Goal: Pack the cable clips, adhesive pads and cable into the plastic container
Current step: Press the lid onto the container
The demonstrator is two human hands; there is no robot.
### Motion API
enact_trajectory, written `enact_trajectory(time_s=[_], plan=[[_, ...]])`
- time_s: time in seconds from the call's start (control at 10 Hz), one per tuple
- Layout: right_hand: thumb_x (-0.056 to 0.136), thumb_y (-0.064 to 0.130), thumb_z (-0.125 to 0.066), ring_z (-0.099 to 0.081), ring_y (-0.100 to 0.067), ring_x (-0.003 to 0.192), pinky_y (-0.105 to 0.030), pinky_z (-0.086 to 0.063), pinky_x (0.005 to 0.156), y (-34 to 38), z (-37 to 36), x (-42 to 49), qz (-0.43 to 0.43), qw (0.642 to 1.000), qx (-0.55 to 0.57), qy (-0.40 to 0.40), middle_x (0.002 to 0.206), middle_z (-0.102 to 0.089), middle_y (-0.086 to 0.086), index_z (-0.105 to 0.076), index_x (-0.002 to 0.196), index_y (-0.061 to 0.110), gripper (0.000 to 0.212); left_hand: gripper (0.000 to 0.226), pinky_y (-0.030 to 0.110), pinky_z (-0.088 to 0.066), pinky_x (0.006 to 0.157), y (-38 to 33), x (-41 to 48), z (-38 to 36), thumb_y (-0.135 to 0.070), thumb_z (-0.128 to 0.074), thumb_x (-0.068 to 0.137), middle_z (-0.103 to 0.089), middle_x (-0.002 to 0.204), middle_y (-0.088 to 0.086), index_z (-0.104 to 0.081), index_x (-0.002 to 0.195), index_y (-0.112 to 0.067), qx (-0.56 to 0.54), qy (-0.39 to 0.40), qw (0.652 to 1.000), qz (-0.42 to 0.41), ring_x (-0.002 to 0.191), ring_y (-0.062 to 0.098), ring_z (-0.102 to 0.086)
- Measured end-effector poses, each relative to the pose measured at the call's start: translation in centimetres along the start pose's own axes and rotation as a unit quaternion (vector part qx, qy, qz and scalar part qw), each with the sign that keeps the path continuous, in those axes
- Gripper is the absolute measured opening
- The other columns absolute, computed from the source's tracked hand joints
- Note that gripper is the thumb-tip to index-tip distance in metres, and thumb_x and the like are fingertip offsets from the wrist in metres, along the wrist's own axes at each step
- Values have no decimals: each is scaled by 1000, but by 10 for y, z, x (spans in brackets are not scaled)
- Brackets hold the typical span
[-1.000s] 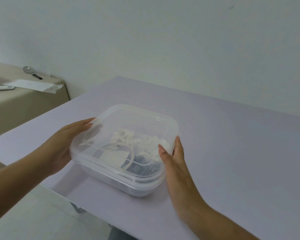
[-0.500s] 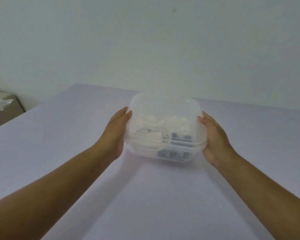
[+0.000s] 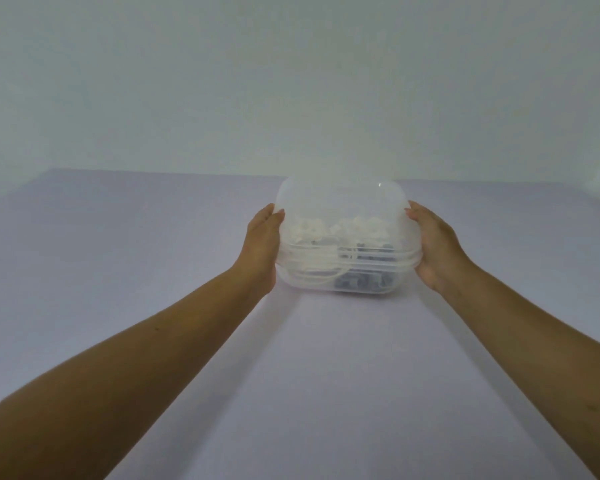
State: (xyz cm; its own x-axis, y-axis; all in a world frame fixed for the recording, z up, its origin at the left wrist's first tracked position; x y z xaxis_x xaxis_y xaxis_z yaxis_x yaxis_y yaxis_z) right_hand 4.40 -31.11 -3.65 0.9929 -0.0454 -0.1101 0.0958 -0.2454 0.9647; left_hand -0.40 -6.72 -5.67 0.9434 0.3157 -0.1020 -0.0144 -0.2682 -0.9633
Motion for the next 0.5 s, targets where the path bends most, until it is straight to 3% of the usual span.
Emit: enact_trajectory(time_s=[0.3,0.5], plan=[[92,17,-48,-57,-23,120,-41,-45,105,-9,5,2,-6,1000,-21,14,135,-58,-4,-52,137,17,45,63,48,-42,108,2,-1,3,-38,-52,82,-54,140,5,-45,141,-18,26,3,1000,9,125,27,-54],[93,40,-44,-43,-21,136,-37,-30,115,4,3,0,32,989,-142,21,147,-46,-1,-45,142,18,54,56,49,-34,113,-14,-7,1,-47,-38,94,-48,145,5,-43,141,-17,125,20,992,3,132,26,-46]])
Point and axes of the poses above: each hand's wrist, its own x-axis towards the middle knuckle, its own z-axis out of the back of the hand, y = z × x, the point moved 3 cm from there along x, towards the middle knuckle
